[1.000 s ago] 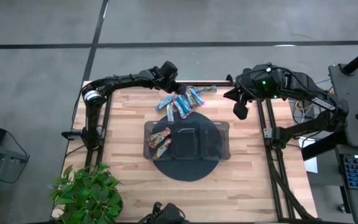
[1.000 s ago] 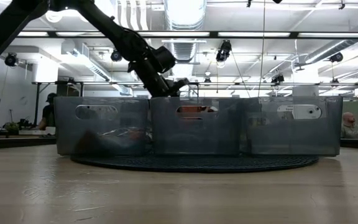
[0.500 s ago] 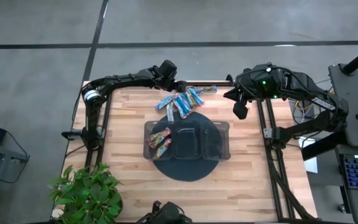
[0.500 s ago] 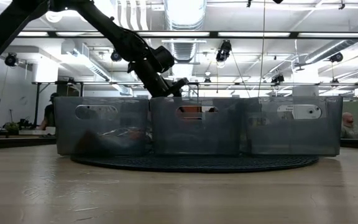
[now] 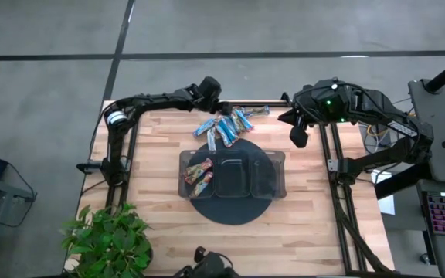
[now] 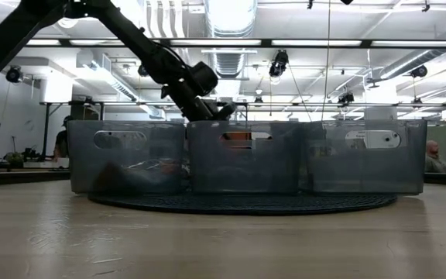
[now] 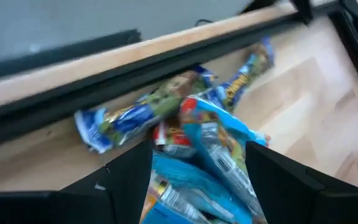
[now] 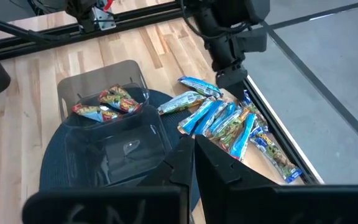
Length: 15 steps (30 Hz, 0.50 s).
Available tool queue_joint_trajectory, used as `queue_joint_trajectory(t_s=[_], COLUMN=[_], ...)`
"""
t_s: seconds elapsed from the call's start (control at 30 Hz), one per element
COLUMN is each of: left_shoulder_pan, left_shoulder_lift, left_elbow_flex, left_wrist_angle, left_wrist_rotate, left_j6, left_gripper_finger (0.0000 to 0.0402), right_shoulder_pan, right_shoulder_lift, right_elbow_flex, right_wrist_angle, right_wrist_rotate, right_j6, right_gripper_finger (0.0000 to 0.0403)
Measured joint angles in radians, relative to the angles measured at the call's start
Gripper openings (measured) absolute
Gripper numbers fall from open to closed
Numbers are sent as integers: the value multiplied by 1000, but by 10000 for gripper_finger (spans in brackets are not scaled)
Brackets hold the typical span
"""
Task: Pick and place Granola Bars by type
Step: Put the red granola bar into the left black bin
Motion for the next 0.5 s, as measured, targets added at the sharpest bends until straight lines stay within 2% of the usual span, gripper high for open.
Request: queue_joint_trajectory(t_s=[0.23,0.5], left_shoulder_pan=[-6,-8], left_shoulder_lift=[0,0], left_elbow_flex=[-10,-11], left_wrist_angle=[50,56], left_wrist_rotate=[16,190], left_j6=[233,442], left_gripper_finger=[238,238], right_shoulder_pan=[0,0], right_shoulder_lift=[0,0], right_elbow_flex=[0,0], right_wrist_angle=[0,0], right_wrist_rotate=[-1,-8], right_j6=[0,0], right_gripper_finger=[9,9])
